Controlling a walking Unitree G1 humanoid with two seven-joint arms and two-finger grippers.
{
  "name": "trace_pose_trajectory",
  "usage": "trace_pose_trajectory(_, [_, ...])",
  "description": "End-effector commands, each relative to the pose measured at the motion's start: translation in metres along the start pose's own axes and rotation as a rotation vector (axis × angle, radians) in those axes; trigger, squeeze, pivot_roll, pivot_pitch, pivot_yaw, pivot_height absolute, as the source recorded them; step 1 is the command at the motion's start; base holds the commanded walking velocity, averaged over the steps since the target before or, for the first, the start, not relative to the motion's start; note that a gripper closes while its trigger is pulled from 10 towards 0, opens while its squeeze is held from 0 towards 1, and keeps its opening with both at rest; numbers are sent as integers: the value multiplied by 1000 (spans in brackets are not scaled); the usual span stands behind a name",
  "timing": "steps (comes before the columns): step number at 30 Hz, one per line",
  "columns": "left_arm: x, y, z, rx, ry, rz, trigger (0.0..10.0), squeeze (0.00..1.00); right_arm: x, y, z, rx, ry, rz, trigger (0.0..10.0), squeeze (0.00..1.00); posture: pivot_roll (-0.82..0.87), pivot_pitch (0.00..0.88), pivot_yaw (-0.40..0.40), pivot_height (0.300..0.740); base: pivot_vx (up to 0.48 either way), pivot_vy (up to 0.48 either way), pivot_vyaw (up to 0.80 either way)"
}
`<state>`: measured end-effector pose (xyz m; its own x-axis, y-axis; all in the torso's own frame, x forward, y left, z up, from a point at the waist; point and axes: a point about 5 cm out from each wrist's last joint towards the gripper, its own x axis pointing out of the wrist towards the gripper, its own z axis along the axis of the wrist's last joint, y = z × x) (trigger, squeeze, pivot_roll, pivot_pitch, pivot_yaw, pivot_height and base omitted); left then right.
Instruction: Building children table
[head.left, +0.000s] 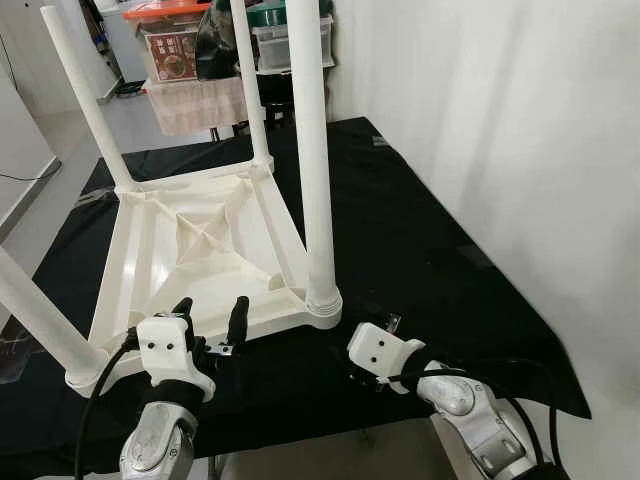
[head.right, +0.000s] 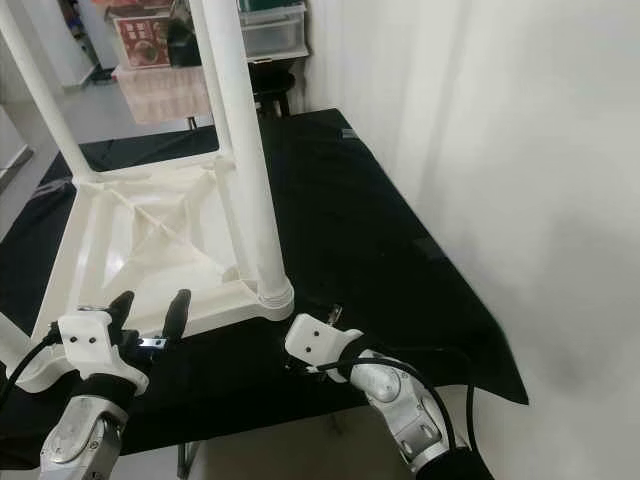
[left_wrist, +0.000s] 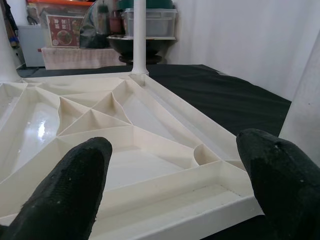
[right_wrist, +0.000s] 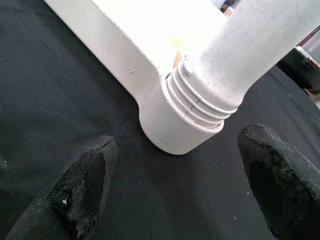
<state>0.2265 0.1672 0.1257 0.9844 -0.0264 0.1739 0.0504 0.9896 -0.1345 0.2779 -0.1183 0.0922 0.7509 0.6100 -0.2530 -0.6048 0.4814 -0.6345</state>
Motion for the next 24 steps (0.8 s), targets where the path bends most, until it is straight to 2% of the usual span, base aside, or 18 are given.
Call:
trace_pose_trajectory(1, [-2, 2, 0, 8, 6, 6, 10000, 0, -1, 2, 1, 2, -13, 7, 10000, 0, -100, 0, 40, 740, 0, 0, 0])
trace_pose_trajectory(24, [-3, 2, 1, 5, 4, 5, 10000, 0, -2, 2, 1, 3, -15, 8, 10000, 0, -102, 0, 35, 740, 0, 0, 0])
